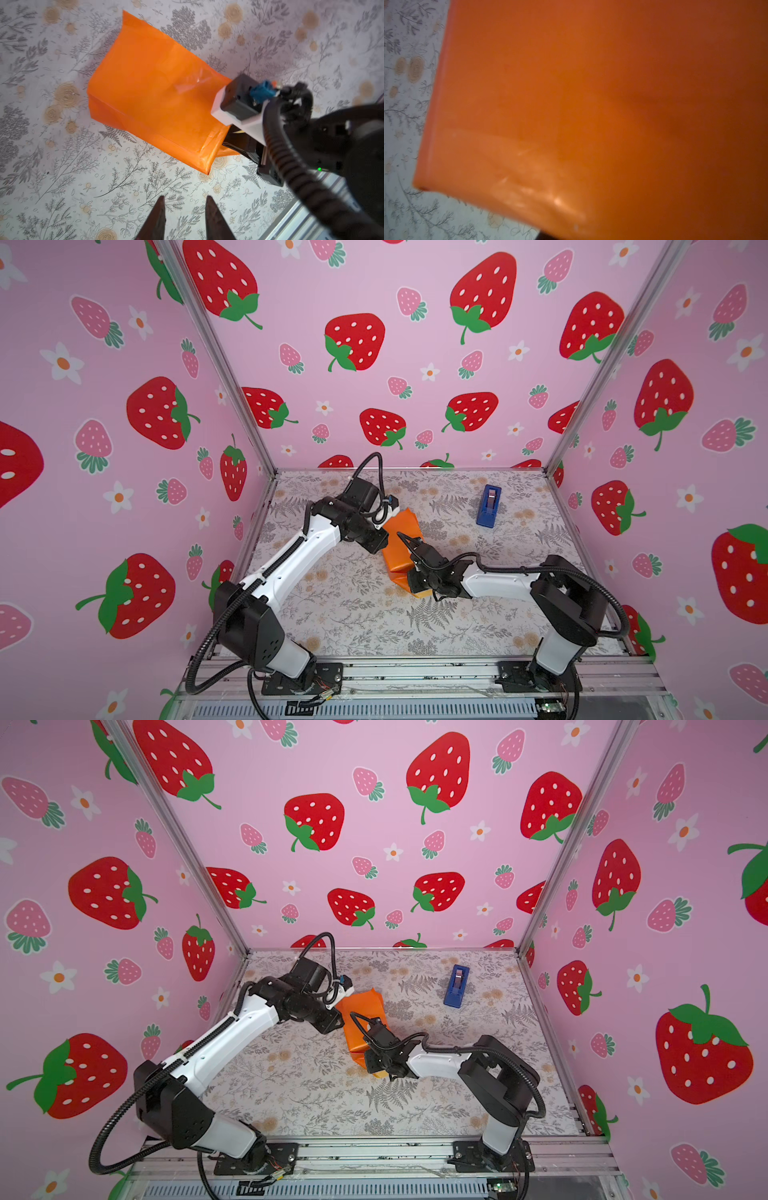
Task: Wrap a gift box in wrapping paper
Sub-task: Fold the wrapping paper in the gift box.
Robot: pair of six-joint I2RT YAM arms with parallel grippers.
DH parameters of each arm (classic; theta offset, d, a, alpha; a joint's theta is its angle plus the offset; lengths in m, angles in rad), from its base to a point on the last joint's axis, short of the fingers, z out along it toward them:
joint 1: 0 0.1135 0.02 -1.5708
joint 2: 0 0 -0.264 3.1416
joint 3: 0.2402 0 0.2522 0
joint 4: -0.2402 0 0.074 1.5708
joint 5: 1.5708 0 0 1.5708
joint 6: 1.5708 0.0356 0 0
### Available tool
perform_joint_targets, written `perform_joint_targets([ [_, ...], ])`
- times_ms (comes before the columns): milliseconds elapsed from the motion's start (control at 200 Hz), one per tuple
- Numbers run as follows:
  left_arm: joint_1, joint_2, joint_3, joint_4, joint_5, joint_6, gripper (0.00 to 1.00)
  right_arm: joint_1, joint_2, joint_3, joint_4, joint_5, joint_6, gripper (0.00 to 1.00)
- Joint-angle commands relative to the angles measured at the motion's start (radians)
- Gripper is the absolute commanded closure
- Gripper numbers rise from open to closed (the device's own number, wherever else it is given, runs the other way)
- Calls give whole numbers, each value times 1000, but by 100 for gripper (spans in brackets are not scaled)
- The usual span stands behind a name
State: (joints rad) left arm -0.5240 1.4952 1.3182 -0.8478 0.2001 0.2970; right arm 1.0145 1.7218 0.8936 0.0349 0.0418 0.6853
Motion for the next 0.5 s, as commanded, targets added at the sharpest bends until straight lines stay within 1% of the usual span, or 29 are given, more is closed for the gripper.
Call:
perform_joint_targets([
  [0,-58,-39,-186,257,-42,257,53,-23,-30,-39,72,-76,38,83],
  [70,-89,-58,-290,370,-25,385,50,-29,-17,-38,83,-100,39,84],
  [145,-97,-62,-370,496,-18,468,50,-36,-11,-42,99,-116,43,83],
  [220,-87,-60,-433,608,-16,509,49,-46,-9,-53,120,-135,56,84],
  [335,-91,-45,-502,750,-47,553,46,-60,-20,-64,153,-171,77,84],
  [425,-90,-56,-536,814,-56,563,45,-65,-49,-69,159,-203,87,85],
  [495,-91,-63,-542,817,-46,575,43,-69,-90,-74,141,-213,97,85],
])
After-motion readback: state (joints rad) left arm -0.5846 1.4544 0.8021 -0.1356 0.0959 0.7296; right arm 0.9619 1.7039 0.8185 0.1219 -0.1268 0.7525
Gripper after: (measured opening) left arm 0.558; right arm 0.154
